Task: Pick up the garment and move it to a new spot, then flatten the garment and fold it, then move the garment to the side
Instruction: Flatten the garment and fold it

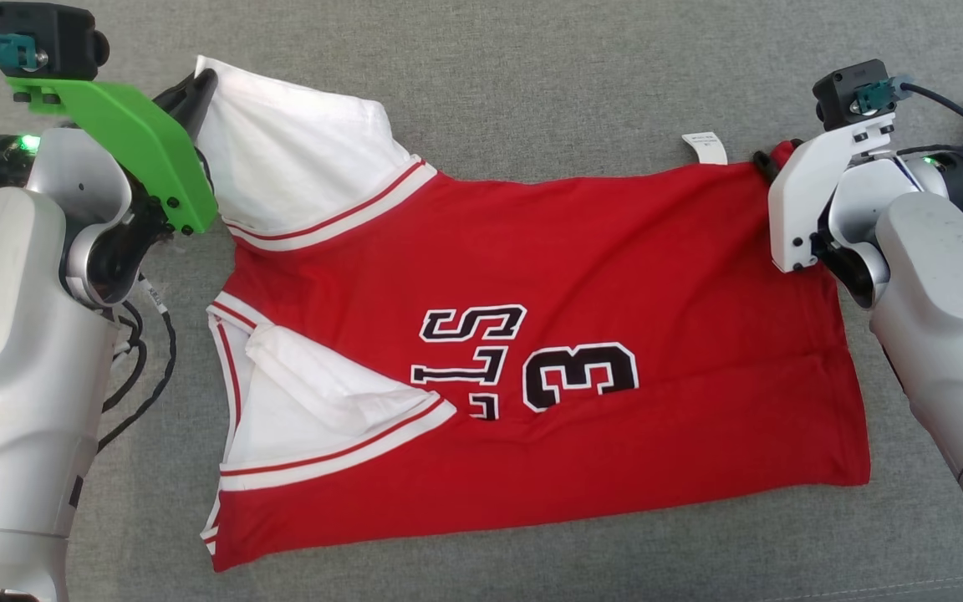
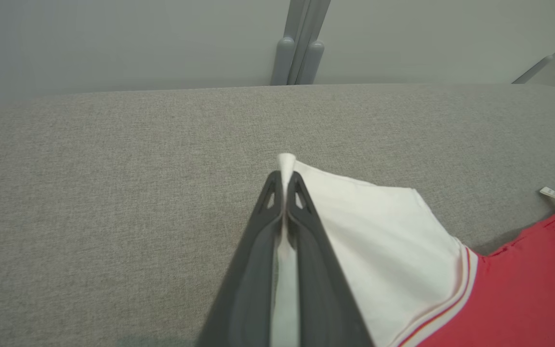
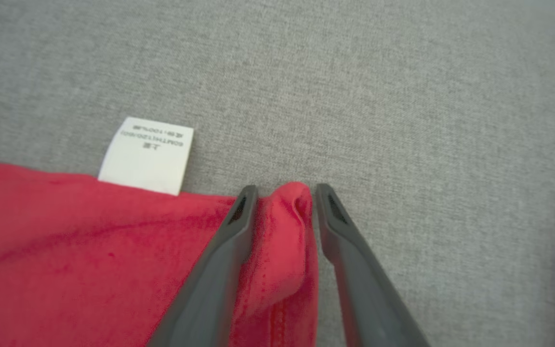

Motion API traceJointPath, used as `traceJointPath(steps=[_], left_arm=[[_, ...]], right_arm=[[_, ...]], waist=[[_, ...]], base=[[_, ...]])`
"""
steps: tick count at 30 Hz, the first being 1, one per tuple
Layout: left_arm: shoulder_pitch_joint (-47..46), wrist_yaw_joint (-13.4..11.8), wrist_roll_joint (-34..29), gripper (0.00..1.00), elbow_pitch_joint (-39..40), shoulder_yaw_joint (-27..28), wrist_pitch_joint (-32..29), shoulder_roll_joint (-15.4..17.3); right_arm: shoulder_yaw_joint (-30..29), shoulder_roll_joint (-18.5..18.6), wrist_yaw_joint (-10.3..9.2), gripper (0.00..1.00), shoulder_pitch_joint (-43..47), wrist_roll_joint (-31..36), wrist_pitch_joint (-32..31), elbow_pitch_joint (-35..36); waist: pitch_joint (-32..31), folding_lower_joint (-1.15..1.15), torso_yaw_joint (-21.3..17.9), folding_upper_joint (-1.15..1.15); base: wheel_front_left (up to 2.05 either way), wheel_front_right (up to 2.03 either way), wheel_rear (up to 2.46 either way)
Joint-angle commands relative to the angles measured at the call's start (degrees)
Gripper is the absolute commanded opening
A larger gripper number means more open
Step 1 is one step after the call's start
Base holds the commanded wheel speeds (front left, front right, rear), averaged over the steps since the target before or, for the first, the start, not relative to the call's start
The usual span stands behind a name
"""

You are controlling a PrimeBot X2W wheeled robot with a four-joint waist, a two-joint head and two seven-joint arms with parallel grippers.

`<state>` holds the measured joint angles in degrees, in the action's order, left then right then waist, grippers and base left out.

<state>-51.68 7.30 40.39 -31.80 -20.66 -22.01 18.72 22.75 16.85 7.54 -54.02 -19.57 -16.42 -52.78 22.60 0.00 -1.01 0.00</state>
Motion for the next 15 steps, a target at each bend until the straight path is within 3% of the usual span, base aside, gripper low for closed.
traceJointPath(steps=[1, 15], left_arm=[[0.5, 0.1, 0.4, 0.00, -0.3, 0.1, 0.6, 0.1], [3.3, -0.1, 0.6, 0.00, -0.5, 1.3, 9.7, 0.8]], right_arm=[[0.4, 0.3, -0.12, 0.00, -0.1, -0.4, 0.5, -1.3], [0.7, -0.6, -0.12, 0.00, 0.4, -2.5, 15.9, -3.6]], waist=[[-0.1, 0.00, 0.0, 0.00], [-4.6, 0.00, -1.1, 0.00]], base=[[0.00, 0.00, 0.00], [0.00, 0.00, 0.00]])
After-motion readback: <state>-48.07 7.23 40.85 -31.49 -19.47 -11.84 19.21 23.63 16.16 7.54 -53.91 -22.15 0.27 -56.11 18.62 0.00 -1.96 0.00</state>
